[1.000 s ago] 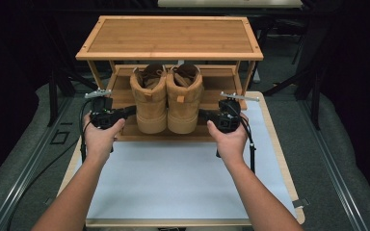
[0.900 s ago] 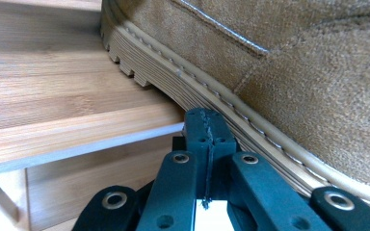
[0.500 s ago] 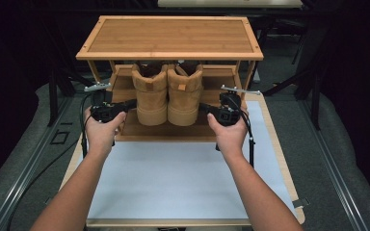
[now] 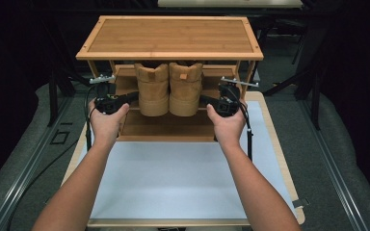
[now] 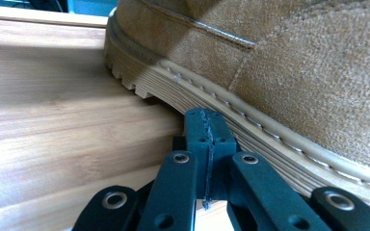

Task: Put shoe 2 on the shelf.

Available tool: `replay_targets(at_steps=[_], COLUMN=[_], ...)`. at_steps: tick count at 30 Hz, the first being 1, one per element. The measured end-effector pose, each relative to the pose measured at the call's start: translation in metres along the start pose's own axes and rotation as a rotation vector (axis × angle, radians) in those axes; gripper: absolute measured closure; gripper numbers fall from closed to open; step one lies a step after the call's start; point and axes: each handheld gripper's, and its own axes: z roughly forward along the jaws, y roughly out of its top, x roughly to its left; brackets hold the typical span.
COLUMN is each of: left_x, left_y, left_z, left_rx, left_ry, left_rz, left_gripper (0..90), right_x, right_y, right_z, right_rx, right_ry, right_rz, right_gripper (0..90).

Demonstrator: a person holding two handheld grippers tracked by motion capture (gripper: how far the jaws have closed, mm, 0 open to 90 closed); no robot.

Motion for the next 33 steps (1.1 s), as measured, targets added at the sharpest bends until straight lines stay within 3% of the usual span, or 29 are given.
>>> replay_targets(at_steps=[14, 18, 25, 29, 30, 33], left_x=[0.005, 0.007, 0.012, 0.012, 0.012, 0.014], left_y=[0.001, 0.001, 0.000, -0.001, -0.002, -0.002], left_z=[0.012, 0.018, 0.023, 0.027, 0.026, 0.026], left_rx=[-0.006, 0.008, -0.004, 0.004, 0.004, 0.005], left_ry=[-0.026, 0.003, 0.009, 0.003, 0.000, -0.005], left_rz=[-0.035, -0.034, -0.050, -0.037, -0.039, -0.051], left_gripper=[90.0, 90.0, 90.0, 90.0, 90.0, 90.0], right_x=[-0.004, -0.005, -0.005, -0.008, -0.011, -0.009], right_y=[0.005, 0.004, 0.003, 0.003, 0.003, 0.002], right_z=[0.010, 0.016, 0.023, 0.026, 0.025, 0.027], right_rx=[-0.019, -0.020, -0.006, -0.005, -0.007, -0.025], right_ry=[-0.043, -0.067, -0.066, -0.098, -0.066, -0.071], right_rz=[0.003, 0.003, 0.000, -0.003, 0.004, -0.004], right_gripper=[90.0, 90.0, 90.0, 90.0, 90.0, 90.0])
